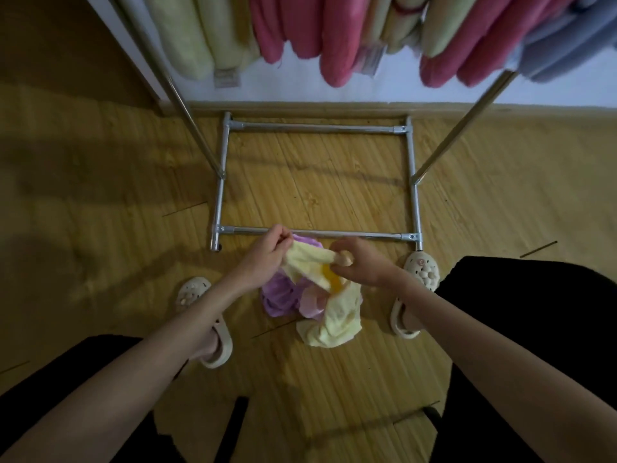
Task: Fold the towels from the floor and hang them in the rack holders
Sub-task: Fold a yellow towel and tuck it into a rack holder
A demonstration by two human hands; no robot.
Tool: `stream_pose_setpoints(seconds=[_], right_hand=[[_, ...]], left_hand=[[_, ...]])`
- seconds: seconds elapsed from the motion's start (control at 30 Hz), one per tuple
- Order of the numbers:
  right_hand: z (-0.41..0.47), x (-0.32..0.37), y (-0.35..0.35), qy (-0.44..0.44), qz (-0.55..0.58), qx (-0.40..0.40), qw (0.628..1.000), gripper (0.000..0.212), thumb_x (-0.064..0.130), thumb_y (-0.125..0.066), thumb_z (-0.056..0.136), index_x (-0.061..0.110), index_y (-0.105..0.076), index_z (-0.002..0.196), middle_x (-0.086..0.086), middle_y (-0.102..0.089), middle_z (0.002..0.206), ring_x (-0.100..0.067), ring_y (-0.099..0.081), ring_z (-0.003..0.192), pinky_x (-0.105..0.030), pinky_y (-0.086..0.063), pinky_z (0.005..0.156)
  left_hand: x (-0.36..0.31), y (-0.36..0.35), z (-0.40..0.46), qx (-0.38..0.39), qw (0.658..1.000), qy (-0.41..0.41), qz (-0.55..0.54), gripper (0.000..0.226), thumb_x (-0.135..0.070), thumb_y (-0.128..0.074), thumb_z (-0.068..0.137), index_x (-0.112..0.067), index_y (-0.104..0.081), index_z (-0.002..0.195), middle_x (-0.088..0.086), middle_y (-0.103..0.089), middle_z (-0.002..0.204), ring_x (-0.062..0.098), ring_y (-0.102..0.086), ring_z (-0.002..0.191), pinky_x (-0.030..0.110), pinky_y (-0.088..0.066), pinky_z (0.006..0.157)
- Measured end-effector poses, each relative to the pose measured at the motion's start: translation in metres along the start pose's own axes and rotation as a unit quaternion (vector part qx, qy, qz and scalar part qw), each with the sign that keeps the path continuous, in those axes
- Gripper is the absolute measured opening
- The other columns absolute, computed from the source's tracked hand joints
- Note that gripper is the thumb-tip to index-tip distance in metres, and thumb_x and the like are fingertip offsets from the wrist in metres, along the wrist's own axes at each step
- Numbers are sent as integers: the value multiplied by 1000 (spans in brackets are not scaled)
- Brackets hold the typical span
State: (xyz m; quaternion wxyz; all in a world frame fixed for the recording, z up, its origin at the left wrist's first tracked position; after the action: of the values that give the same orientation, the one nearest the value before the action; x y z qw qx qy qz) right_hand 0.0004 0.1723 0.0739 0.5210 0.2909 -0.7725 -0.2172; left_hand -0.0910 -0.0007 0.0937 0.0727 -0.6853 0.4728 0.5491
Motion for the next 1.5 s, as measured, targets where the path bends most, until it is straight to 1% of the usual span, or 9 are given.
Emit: stream_pose_setpoints(seconds=[0.17, 0.33, 0.53, 0.63, 0.73, 0.97, 1.23, 1.4, 1.5], right_hand=[[-44, 48, 43, 14, 49, 0, 999, 11, 5, -68, 78, -1, -59, 79, -11, -54, 73, -30, -54, 72, -39, -44, 72], [-82, 98, 82, -1, 146, -3, 989, 26, -11, -60, 72, 12, -49, 66, 1, -42, 61, -12, -39, 61, -30, -32, 59], [-122, 170, 108, 40, 281, 57, 957, 30, 12, -55, 67, 0, -61, 94, -8, -56, 78, -19, -52, 72, -26, -39, 61], [-136, 195, 117, 67, 267, 30, 961, 16, 23, -71, 80, 15, -66, 93, 3, -68, 80, -12, -64, 75, -25, -49, 68], [-146, 213, 132, 78, 253, -23, 964, 17, 29, -70, 86, 18, -64, 74, 12, -58, 60, -3, -53, 57, -19, -42, 57], [-164, 238, 176, 85, 309, -39, 947, 26, 25, -65, 89, 16, -68, 65, 2, -61, 64, -9, -55, 59, -20, -42, 58], [-174, 233, 199, 69, 457, -65, 884, 7, 6, -60, 85, 1, -62, 80, -13, -53, 77, -24, -50, 71, -30, -39, 65], [-183, 254, 208, 106, 340, -24, 934, 16, 2, -52, 68, 14, -61, 70, -5, -43, 69, -14, -37, 61, -25, -25, 52], [-180, 269, 203, 94, 355, 44, 929, 40, 7, -45, 61, 0, -64, 96, -10, -53, 87, -23, -47, 80, -28, -36, 67]], left_hand=[[-74, 30, -42, -56, 994, -87, -26, 10, -8, -43, 99, -10, -50, 92, -5, -49, 77, 2, -46, 69, 12, -37, 63], [-145, 49, -78, -41, 984, -174, 26, 10, -3, -45, 97, -1, -53, 92, 1, -49, 76, 4, -44, 65, 17, -34, 62], [-216, 66, -110, -47, 950, -284, 123, 7, -5, -52, 94, -5, -59, 92, 3, -57, 77, 11, -54, 70, 29, -44, 68], [-235, 74, -122, -63, 947, -290, 121, 3, -5, -58, 91, -4, -62, 91, 9, -62, 80, 24, -61, 78, 39, -48, 73], [-245, 84, -130, -78, 957, -271, 72, 6, -10, -64, 88, -9, -63, 82, -1, -62, 73, 6, -59, 69, 23, -46, 67], [-256, 107, -159, 50, 975, -212, 52, 57, -71, -57, 69, -14, -62, 68, -1, -49, 61, 5, -47, 54, 16, -33, 50], [-256, 158, -188, -16, 981, -176, 84, 34, -34, -58, 85, -2, -68, 86, 10, -59, 75, 10, -56, 66, 19, -42, 62], [-298, 160, -210, -117, 966, -230, 6, 19, -30, -66, 83, -12, -69, 84, 7, -65, 79, 10, -61, 73, 21, -48, 66], [-331, 150, -212, -137, 956, -259, 30, 20, -34, -74, 74, -15, -70, 80, 6, -67, 77, 16, -65, 74, 28, -52, 67]])
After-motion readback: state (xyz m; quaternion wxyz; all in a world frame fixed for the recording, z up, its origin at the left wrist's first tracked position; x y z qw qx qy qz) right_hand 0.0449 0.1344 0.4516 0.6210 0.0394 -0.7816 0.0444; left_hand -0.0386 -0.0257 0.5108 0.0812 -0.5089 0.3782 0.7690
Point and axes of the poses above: each hand's wrist, its own z-axis towards the middle knuckle, its own y-axis out of the back of the hand, x = y × z, the point moved 4 cm from there along z, towards the middle knuckle
